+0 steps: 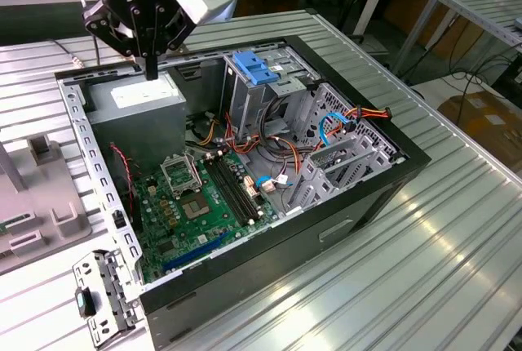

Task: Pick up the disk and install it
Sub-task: 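Reach for the disk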

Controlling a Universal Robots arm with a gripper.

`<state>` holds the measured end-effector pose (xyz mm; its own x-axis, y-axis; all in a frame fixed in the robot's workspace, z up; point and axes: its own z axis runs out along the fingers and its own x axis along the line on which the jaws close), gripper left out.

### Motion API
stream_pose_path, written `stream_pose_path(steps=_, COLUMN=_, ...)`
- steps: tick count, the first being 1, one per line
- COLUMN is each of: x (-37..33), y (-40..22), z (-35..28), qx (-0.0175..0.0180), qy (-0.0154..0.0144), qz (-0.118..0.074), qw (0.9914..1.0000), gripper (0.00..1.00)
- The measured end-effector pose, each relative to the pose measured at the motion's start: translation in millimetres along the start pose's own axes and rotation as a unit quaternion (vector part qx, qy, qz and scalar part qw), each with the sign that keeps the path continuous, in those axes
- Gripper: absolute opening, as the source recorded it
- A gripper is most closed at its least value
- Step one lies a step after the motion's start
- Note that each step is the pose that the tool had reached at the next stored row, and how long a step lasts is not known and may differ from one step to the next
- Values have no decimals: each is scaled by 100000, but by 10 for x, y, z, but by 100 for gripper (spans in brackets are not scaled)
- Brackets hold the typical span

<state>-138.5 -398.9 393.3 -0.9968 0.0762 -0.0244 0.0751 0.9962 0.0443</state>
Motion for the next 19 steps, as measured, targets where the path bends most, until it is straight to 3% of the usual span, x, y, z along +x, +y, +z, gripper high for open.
stream_pose_path(steps=19, x=58, y=-4, z=-2, qx=0, qy=0, qz=1, qw=100000, gripper=11)
